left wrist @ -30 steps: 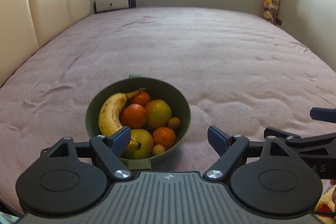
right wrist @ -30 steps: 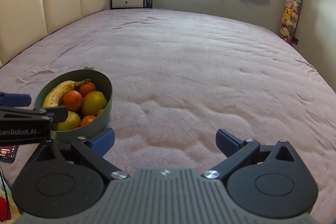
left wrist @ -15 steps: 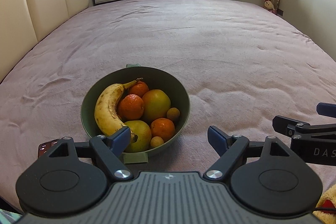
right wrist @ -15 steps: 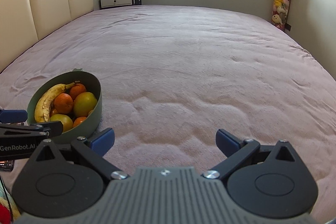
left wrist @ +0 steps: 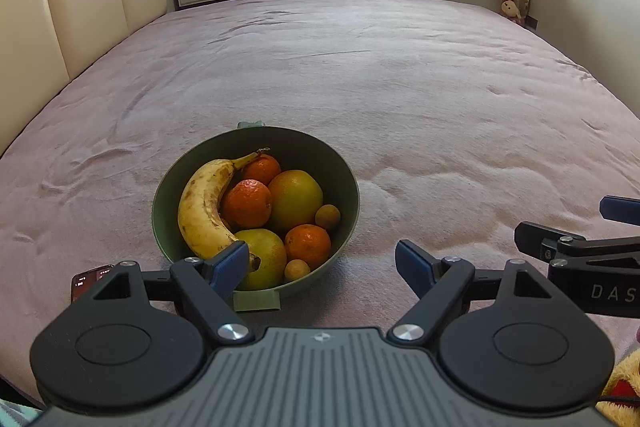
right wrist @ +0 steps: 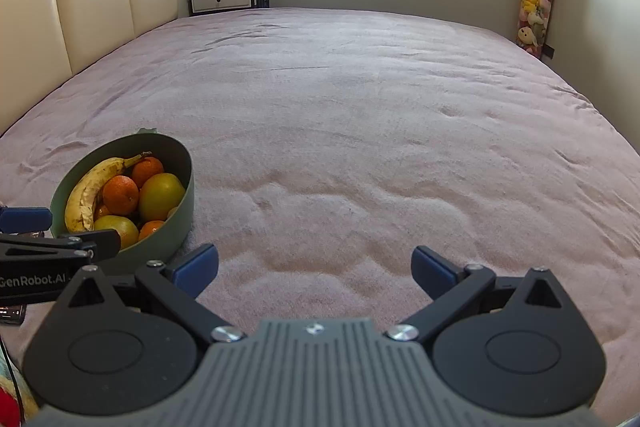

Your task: Organize fruits

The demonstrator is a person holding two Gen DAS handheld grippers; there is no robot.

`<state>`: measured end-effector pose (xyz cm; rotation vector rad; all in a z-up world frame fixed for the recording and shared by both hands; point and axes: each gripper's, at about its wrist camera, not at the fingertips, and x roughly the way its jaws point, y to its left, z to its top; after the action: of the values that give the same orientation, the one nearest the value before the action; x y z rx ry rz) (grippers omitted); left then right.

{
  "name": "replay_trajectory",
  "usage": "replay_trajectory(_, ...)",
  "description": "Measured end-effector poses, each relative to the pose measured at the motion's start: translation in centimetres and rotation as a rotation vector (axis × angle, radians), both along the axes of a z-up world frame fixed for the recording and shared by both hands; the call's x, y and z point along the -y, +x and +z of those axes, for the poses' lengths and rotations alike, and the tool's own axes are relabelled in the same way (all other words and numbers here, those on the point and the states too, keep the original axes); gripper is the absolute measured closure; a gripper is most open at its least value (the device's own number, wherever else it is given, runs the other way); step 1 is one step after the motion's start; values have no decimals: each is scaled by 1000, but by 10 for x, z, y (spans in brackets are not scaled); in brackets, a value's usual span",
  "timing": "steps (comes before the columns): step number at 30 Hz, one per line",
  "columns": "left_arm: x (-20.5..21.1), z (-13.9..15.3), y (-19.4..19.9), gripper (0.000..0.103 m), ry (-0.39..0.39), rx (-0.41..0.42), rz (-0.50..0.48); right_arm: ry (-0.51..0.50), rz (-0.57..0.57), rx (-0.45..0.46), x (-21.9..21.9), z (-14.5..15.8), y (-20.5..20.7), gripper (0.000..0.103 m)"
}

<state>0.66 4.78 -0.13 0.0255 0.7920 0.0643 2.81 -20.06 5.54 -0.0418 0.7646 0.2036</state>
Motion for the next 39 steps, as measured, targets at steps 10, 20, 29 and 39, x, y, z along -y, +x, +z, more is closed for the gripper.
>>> replay_trajectory(10, 0, 0, 0, 6, -1, 0, 1, 6, -8, -3, 1, 1, 1, 4)
replay_trajectory(20, 0, 0, 0, 6, -4, 2, 1, 4, -8, -5, 1, 1, 1, 4)
replay_trajectory(29, 1, 0, 0, 6, -9, 1, 4, 4, -11, -8, 1, 0, 1, 4)
replay_trajectory(39, 1, 0, 0, 6, -12, 0, 4, 0, -14, -12, 0, -2, -1, 4)
